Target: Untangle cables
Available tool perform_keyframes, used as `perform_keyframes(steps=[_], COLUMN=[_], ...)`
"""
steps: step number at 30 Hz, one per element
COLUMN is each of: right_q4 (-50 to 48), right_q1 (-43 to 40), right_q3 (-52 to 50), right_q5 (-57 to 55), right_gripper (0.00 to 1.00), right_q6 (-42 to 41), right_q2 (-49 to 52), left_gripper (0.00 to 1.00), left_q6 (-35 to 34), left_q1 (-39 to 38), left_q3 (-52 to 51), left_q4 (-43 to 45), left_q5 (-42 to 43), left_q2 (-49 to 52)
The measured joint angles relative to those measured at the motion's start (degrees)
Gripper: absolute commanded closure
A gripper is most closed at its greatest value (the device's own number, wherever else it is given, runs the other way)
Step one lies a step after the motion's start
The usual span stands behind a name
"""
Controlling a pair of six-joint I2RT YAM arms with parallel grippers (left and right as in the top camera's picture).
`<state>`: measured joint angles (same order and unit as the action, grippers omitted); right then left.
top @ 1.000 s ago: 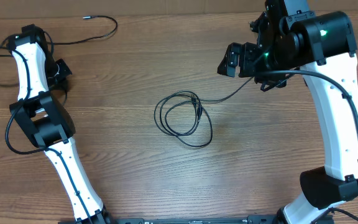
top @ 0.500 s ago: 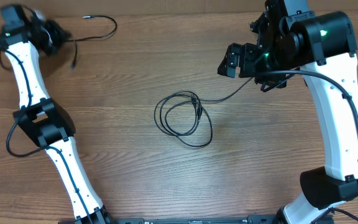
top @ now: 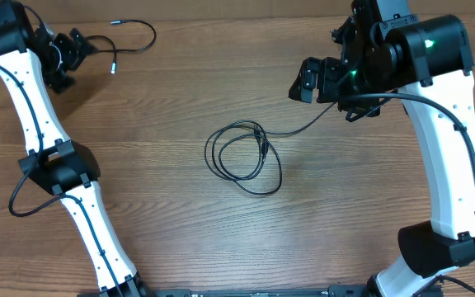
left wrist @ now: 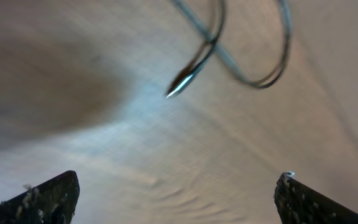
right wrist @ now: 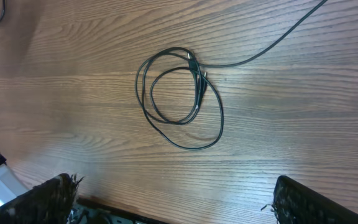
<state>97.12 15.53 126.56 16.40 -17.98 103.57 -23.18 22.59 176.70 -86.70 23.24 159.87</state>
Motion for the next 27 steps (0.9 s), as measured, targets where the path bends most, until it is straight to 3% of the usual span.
perform_keyframes(steps=[4, 11, 19, 27], right_q4=[0.0, -0.31, -0.2, -1.01], right_q1=[-0.76, -10.12, -22.03, -25.27], right_q3=[0.0, 0.0, 0.0, 0.0], right_q5=[-1.92, -11.13, -17.9, -20.13], right_gripper=[0.0, 0.0, 0.0, 0.0], right_q6=[-1.55, -4.57, -5.4, -3.63], right_q2=[0.0, 0.0, 0.0, 0.0], left_gripper=[0.0, 0.0, 0.0, 0.0], left_q6=[5.07, 15.58, 21.33, 25.88], left_q1=[-0.04, -5.73, -23.87, -41.64], left_q3=[1.77, 1.86, 1.86, -0.07], left_q4=[-5.33, -9.86, -9.79, -9.79], left_q5=[-1.31, 7.61, 8.87, 0.63], left_q2=[-0.81, -2.73, -2.8, -3.02])
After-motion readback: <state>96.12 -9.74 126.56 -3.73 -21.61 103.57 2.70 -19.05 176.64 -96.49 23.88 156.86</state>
